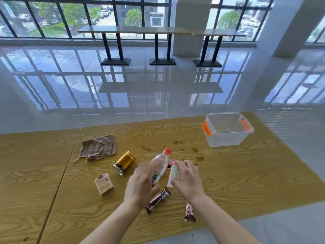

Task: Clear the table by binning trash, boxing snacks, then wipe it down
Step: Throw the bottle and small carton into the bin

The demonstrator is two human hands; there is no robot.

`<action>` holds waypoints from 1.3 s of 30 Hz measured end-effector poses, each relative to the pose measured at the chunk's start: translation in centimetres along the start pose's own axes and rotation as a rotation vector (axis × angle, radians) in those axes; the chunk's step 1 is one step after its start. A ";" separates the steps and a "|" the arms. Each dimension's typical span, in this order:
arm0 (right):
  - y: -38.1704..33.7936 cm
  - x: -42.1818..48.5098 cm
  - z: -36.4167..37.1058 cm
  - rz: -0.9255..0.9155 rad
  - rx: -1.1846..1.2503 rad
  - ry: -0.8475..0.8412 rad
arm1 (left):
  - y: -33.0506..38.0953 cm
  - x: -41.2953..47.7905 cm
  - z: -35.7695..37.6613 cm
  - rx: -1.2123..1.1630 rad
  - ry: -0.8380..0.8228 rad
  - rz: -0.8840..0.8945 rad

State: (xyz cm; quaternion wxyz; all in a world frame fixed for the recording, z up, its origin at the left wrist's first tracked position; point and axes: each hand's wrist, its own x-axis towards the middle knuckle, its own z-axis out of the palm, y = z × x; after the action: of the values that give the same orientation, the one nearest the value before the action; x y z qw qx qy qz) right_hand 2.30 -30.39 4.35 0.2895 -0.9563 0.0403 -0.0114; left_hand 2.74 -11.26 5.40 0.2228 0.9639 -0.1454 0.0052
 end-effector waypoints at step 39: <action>29.3 -52.5 8.3 1.270 0.204 0.363 | 23.3 -28.5 34.5 0.080 -0.846 0.769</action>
State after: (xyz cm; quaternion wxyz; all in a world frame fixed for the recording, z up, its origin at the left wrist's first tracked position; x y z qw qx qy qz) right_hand -51.75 -45.74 -18.72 0.3176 -0.6974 0.6424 -0.0032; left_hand -33.00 -38.16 -17.82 0.0906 0.7677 -0.5618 -0.2947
